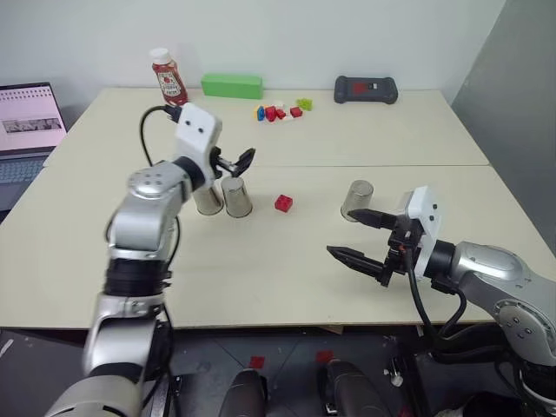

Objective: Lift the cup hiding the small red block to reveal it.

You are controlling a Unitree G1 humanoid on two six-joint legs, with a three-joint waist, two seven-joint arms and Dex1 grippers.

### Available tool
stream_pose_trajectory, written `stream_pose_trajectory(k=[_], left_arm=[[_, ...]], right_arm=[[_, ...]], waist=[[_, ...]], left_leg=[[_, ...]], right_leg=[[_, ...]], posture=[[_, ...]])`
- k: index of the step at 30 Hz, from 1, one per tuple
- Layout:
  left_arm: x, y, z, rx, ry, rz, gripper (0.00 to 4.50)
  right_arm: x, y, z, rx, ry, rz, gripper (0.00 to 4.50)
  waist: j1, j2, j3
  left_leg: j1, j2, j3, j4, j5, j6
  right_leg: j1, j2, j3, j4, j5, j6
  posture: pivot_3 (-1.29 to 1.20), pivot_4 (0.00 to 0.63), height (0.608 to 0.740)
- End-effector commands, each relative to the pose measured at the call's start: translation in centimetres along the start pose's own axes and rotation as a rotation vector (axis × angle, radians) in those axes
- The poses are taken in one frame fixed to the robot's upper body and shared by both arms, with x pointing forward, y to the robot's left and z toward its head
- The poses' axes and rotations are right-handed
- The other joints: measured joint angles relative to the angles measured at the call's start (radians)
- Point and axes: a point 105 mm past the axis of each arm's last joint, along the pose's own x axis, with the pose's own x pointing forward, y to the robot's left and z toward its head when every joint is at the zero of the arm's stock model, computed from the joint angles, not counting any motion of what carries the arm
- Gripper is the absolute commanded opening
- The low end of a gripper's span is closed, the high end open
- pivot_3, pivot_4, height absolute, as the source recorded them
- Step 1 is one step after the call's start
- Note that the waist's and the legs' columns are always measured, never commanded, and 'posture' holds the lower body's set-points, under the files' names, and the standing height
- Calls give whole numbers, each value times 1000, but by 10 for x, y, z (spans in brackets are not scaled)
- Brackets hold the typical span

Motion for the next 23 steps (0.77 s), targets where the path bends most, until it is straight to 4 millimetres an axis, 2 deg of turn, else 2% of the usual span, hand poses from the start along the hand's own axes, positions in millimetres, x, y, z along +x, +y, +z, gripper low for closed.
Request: stream_pose_trajectory(k=[1,6,12,16,23], left_arm=[[-31,-3,3,25,23,-96,4467],[-77,-11,-21,29,179,-203,4467],[-105,-29,-37,-27,256,-327,4467],[-114,-38,-36,-42,254,-372,4467],[-111,-43,-29,-36,199,-384,4467]], right_arm=[[-6,-4,12,-31,-51,-19,4500],[-11,-6,8,-26,-21,-6,4500],[-21,-9,-1,-14,43,26,4500],[-27,-15,-4,-21,63,25,4500],[-23,-16,-7,-28,67,40,4500]], waist=[[1,0,0],[3,0,0],[9,0,0],[8,0,0],[7,0,0]], left_leg=[[0,0,0,0,0,0],[0,0,0,0,0,0],[0,0,0,1,0,0],[0,0,0,0,0,0],[0,1,0,0,0,0]], right_leg=[[0,0,0,0,0,0],[0,0,0,0,0,0],[0,0,-1,0,0,0],[0,0,-1,-1,-1,-1],[0,0,-1,-1,-1,-1]], posture=[[0,150,740],[0,150,740],[0,150,740],[0,150,740],[0,150,740]])
